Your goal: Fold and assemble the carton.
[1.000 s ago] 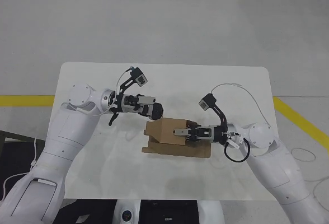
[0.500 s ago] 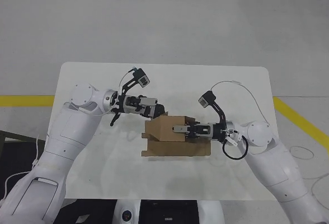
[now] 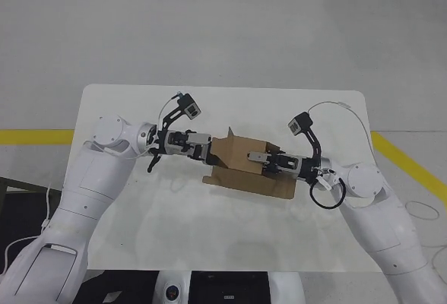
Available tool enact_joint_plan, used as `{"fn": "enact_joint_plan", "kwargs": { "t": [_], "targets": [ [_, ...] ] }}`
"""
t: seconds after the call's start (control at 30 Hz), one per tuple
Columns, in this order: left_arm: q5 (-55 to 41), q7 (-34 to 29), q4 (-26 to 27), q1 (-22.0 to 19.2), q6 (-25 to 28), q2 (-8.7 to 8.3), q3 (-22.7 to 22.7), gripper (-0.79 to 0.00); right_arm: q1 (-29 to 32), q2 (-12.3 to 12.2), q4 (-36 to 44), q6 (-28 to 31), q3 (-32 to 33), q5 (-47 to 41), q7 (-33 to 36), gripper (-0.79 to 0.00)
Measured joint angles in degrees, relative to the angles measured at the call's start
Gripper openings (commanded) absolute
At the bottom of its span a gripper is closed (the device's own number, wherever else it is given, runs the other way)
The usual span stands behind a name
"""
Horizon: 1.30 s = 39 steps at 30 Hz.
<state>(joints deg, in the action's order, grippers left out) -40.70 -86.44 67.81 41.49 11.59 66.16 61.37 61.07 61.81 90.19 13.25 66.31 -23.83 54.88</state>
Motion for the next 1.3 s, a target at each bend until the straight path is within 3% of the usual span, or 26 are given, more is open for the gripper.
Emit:
{"fn": "enact_joint_plan", "kwargs": {
  "t": [0.43,1.3],
  "targets": [
    [-0.2,-0.3,0.5,0.2,-0.5,0.22,-0.8,0.0,0.2,0.2,-0.7,0.0,1.8,2.6,-7.5,-0.785],
    [-0.7,0.1,-0.6,-0.9,0.0,1.05,-2.6,0.0,2.5,1.2,4.9,-1.3,0.5,4.0,-14.6,-0.785]
  ]
}}
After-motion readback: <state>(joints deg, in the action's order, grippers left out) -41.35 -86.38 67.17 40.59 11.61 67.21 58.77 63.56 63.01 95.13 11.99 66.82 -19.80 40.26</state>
